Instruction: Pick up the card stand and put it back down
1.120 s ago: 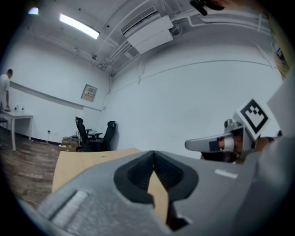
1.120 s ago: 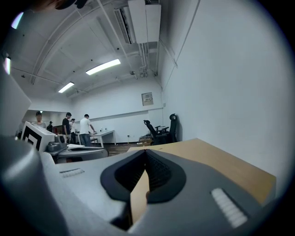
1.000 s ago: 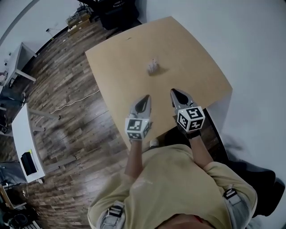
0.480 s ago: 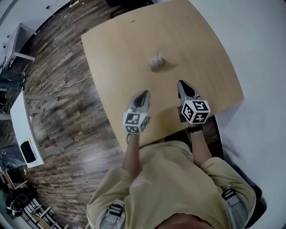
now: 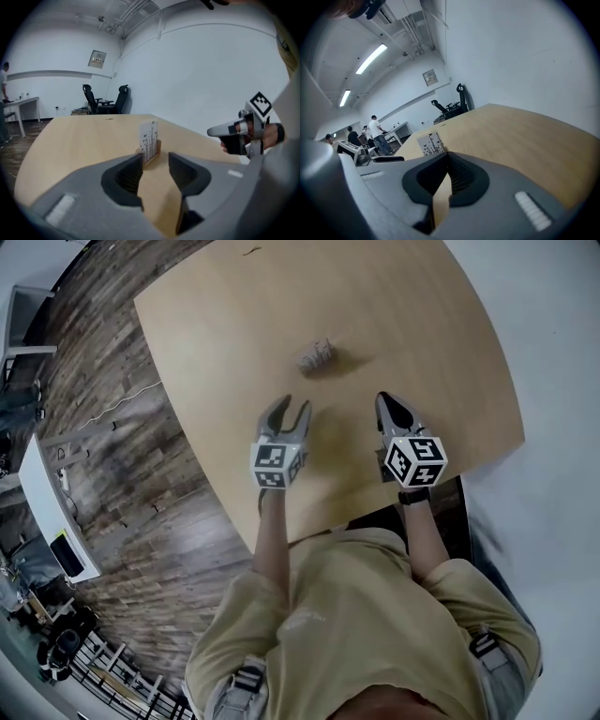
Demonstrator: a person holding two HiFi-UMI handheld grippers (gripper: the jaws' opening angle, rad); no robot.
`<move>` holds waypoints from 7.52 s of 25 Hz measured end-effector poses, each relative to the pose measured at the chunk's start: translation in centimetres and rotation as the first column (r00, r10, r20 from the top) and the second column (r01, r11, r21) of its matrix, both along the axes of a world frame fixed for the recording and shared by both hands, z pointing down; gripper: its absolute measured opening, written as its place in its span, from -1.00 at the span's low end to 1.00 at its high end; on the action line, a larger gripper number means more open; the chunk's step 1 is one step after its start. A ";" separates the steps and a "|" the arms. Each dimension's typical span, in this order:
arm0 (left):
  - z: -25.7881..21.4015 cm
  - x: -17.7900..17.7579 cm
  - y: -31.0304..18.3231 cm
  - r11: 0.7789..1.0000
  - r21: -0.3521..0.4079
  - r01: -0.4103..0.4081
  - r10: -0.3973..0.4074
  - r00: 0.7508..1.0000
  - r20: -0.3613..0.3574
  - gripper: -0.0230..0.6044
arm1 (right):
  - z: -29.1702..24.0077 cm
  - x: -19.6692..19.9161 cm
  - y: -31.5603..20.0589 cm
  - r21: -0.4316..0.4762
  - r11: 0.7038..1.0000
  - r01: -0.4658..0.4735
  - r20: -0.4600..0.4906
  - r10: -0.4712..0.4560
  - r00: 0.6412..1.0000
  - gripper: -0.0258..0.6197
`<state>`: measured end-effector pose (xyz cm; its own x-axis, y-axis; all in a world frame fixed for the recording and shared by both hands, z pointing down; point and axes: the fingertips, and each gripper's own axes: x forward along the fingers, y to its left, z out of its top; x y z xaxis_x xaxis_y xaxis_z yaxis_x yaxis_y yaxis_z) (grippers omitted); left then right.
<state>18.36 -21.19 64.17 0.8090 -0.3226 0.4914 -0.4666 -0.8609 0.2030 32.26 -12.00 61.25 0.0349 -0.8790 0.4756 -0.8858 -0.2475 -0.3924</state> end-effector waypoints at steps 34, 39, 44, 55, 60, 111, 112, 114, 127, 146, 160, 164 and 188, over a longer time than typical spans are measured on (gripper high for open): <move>6.2 11.4 -4.9 0.878 0.041 -0.477 0.467 0.873 0.140 -0.81 | 5.2 4.3 -8.1 -0.074 0.994 0.076 0.080 -0.070 0.994 -0.91; 5.7 10.4 -4.3 0.868 0.015 -0.497 0.490 0.861 0.135 -0.81 | 4.4 4.0 -8.0 -0.060 0.997 0.051 0.076 -0.047 0.996 -0.91; 2.8 8.4 -2.4 0.879 0.025 -0.476 0.471 0.876 0.099 -0.81 | 1.8 2.0 -6.6 -0.027 0.998 0.049 0.063 -0.047 0.997 -0.91; -8.7 0.5 2.1 0.967 0.077 -0.242 0.237 0.969 0.066 -0.81 | -8.6 -4.9 -2.8 0.137 0.987 0.084 -0.040 -0.079 0.996 -0.91; -14.2 -4.3 5.4 0.985 0.127 -0.114 0.123 0.990 -0.064 -0.82 | -12.8 -9.4 -0.7 0.218 0.965 0.143 -0.097 -0.125 0.987 -0.91; -17.3 -27.1 0.4 0.886 0.262 0.383 -0.361 0.924 -0.129 -0.82 | -18.7 -25.5 -2.9 0.226 0.905 0.360 -0.270 -0.297 0.916 -0.91; -16.5 -27.6 -0.7 0.888 0.257 0.381 -0.363 0.924 -0.116 -0.82 | -18.1 -25.6 -3.4 0.211 0.906 0.367 -0.264 -0.309 0.914 -0.91; -14.9 -28.4 -3.3 0.890 0.253 0.379 -0.369 0.925 -0.086 -0.82 | -16.7 -25.6 -4.8 0.183 0.907 0.380 -0.250 -0.331 0.910 -0.91; -5.4 -28.9 -18.1 0.942 0.247 0.225 -0.267 0.952 0.149 -0.82 | -9.9 -24.4 -12.9 0.076 0.883 0.462 -0.168 -0.446 0.879 -0.91; 4.3 -21.5 -22.0 0.954 0.126 -0.271 0.251 0.955 0.156 -0.82 | 1.1 -23.9 -14.0 -0.084 0.862 0.500 -0.039 -0.504 0.863 -0.91; 6.2 -22.6 -22.1 0.957 0.078 -0.278 0.254 0.940 0.229 0.19 | 2.3 -24.4 -13.2 -0.100 0.858 0.505 -0.026 -0.509 0.860 -0.91; 5.1 -24.6 -21.8 0.973 0.079 -0.218 0.196 0.954 0.228 0.35 | 1.7 -25.1 -12.7 -0.088 0.860 0.502 -0.031 -0.506 0.862 -0.91; -14.4 -29.7 -5.8 0.954 0.197 0.227 -0.217 0.974 -0.070 -0.41 | -13.7 -32.2 -7.8 0.177 0.853 0.492 -0.155 -0.469 0.869 -0.91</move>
